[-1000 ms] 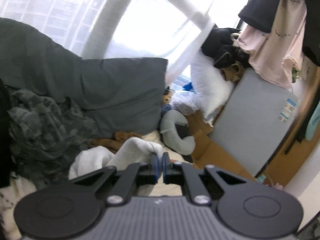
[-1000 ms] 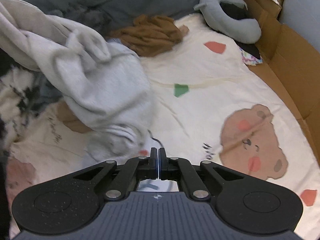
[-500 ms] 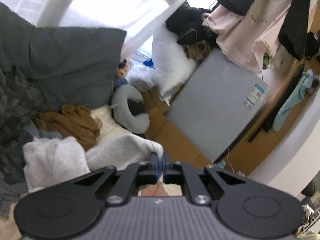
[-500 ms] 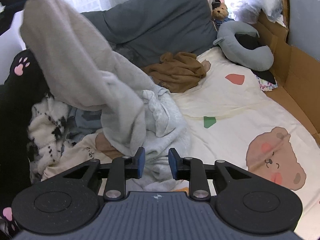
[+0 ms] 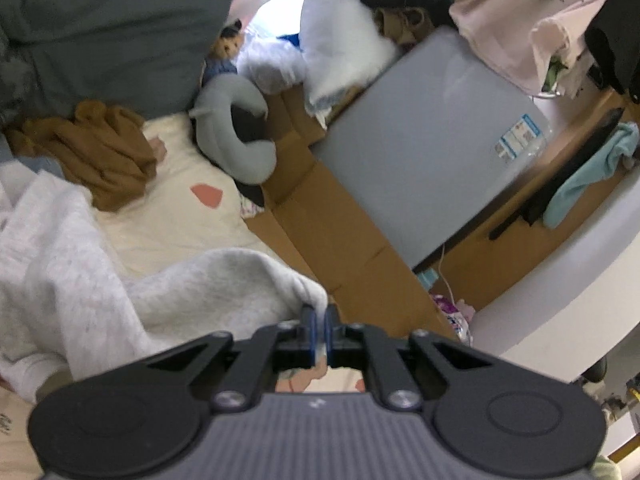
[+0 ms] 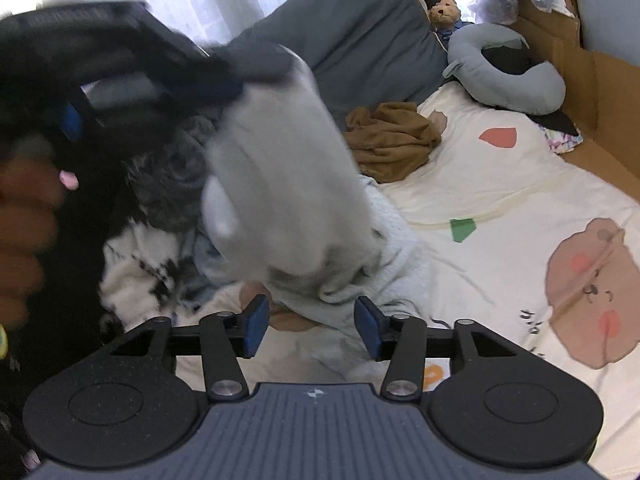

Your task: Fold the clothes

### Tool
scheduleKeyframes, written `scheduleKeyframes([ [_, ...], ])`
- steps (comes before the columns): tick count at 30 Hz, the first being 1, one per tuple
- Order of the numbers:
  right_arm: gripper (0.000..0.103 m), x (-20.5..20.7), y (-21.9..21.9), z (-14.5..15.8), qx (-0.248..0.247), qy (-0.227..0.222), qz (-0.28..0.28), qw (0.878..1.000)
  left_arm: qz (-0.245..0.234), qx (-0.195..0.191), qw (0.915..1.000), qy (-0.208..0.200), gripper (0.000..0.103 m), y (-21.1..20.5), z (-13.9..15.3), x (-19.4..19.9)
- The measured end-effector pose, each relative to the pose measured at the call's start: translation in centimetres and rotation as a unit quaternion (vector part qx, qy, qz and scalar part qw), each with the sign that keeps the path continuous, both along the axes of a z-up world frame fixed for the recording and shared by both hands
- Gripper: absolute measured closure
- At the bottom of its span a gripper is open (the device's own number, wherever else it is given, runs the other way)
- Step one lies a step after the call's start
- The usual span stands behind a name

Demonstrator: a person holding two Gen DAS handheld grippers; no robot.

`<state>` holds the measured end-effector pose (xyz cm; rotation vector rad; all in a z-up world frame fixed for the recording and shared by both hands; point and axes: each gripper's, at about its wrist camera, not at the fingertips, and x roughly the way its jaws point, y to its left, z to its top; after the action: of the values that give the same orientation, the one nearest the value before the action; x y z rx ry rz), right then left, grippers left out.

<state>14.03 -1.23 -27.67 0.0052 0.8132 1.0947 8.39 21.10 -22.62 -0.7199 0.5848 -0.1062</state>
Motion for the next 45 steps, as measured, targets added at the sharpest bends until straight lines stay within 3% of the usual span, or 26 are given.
scheduleKeyframes([
  [3,0.031,0.3,0.2,0.0,0.016,0.015,-0.010,1.000,-0.014,-0.010,0.9998,0.005,0.099,-0.9,-1.1,1.0],
  [12,0.032,1.2,0.7,-1.5,0.048,0.056,-0.052,0.996,-0.046,-0.030,0.9982,0.023,0.099,-2.9,-3.2,3.0],
  [13,0.035,1.3,0.7,-1.7,0.051,0.058,-0.061,0.995,-0.047,-0.032,0.9981,0.024,0.099,-3.0,-3.3,3.1],
  [15,0.058,1.6,0.7,-1.8,0.054,0.056,-0.070,0.994,-0.049,-0.036,0.9978,0.028,0.099,-3.3,-3.6,3.3],
  [16,0.063,1.8,0.6,-2.0,0.055,0.059,-0.072,0.994,-0.050,-0.036,0.9976,0.030,0.099,-3.5,-3.8,3.4],
  [18,0.083,2.2,0.4,-2.3,0.055,0.067,-0.080,0.993,-0.053,-0.034,0.9975,0.033,0.099,-3.8,-4.0,3.4],
  [21,0.091,2.6,0.0,-2.9,0.045,0.074,-0.089,0.992,-0.058,-0.023,0.9974,0.037,0.098,-3.9,-4.3,3.5],
  [25,0.092,2.8,-1.0,-3.3,0.032,0.080,-0.096,0.992,-0.064,-0.008,0.9972,0.038,0.089,-3.3,-3.9,3.5],
  [27,0.092,2.9,-1.6,-3.5,0.029,0.087,-0.100,0.991,-0.052,0.005,0.9979,0.038,0.078,-2.4,-3.5,3.3],
  [29,0.092,3.2,-2.3,-3.6,0.028,0.092,-0.106,0.990,-0.038,0.019,0.9984,0.039,0.057,-1.1,-3.1,3.1],
  [31,0.092,3.7,-3.0,-3.6,0.029,0.096,-0.113,0.989,-0.017,0.038,0.9980,0.048,0.045,0.5,-2.8,2.7],
  [37,0.092,5.2,-4.6,-3.5,0.033,0.099,-0.135,0.985,0.044,0.106,0.9885,0.098,0.030,4.5,-3.3,1.2],
  [45,0.092,6.9,-6.8,-3.1,0.036,0.096,-0.160,0.982,0.031,0.133,0.9822,0.129,0.025,4.6,-5.9,1.5],
])
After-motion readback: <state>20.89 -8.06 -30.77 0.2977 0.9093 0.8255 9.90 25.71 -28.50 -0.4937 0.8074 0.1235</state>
